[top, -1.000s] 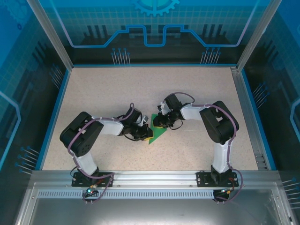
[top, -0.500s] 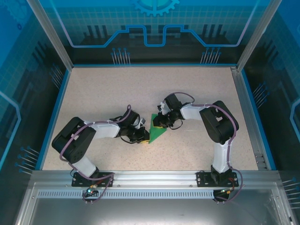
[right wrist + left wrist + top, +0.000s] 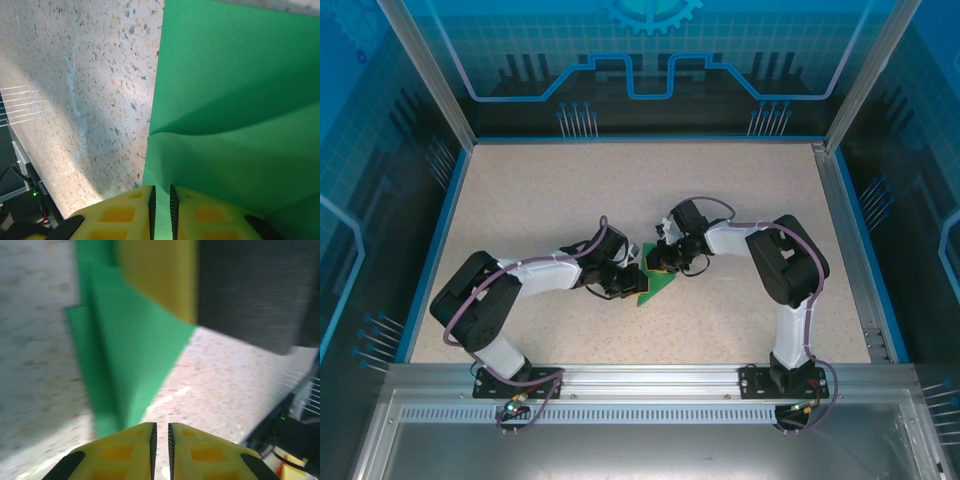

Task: Fold a paper plane with a square sheet of paper (pick it up from the middle)
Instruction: Fourth fold the wing at the center of the table.

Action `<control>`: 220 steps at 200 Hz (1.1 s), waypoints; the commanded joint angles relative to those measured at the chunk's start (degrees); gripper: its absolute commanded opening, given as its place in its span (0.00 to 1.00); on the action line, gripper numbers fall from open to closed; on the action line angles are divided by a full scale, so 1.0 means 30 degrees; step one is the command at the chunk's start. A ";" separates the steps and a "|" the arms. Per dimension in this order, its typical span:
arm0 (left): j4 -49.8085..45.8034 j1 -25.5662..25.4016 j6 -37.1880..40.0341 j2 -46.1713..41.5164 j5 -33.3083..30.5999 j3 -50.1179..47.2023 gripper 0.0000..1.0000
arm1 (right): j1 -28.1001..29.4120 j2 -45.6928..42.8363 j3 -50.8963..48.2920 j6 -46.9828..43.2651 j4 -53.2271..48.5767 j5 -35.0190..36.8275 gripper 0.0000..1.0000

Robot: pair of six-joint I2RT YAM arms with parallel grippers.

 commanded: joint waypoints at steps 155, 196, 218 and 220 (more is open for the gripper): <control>-0.0134 -0.0225 0.0872 0.2336 0.0028 -0.0556 0.18 | 0.0372 0.1512 -0.0677 -0.0417 -0.1501 0.2164 0.19; -0.0587 -0.0220 0.1130 0.2002 -0.0395 -0.1630 0.17 | 0.0379 0.1598 -0.0646 -0.0359 -0.1480 0.2219 0.19; -0.0751 -0.0235 0.1108 0.1830 -0.0330 -0.2032 0.17 | 0.0379 0.1653 -0.0619 -0.0358 -0.1519 0.2264 0.19; -0.0766 -0.0245 0.1114 0.1785 -0.0348 -0.2064 0.17 | 0.0379 0.1661 -0.0619 -0.0358 -0.1505 0.2252 0.19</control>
